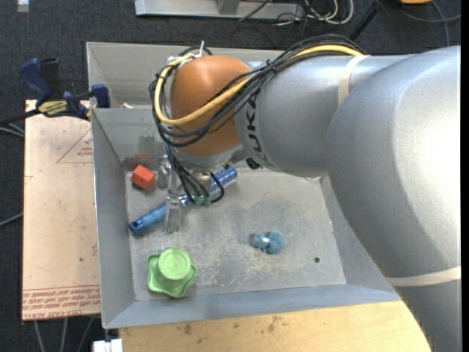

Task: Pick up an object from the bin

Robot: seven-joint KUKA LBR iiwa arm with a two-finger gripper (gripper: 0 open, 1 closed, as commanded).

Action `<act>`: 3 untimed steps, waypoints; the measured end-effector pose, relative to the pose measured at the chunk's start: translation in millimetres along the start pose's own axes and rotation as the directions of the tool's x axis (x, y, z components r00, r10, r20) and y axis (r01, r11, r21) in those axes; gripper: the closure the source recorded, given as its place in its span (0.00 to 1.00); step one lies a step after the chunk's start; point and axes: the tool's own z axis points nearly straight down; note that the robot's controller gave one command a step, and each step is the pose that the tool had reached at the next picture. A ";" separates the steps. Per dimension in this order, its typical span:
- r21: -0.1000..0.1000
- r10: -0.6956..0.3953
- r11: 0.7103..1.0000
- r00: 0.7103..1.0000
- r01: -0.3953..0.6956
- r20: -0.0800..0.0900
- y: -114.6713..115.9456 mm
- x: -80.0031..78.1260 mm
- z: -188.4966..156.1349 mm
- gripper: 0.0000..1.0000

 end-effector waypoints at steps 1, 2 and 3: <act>0.002 -0.203 0.979 0.979 0.203 0.004 -12.6 7.6 49.3 0.00; 0.002 -0.387 0.922 0.922 0.387 0.007 -30.0 10.7 68.0 0.00; 0.001 -0.386 0.922 0.922 0.386 0.009 -29.2 10.4 67.2 1.00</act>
Offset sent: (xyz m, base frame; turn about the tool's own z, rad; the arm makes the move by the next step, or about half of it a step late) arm -0.0073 -0.0125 -0.0474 -0.2055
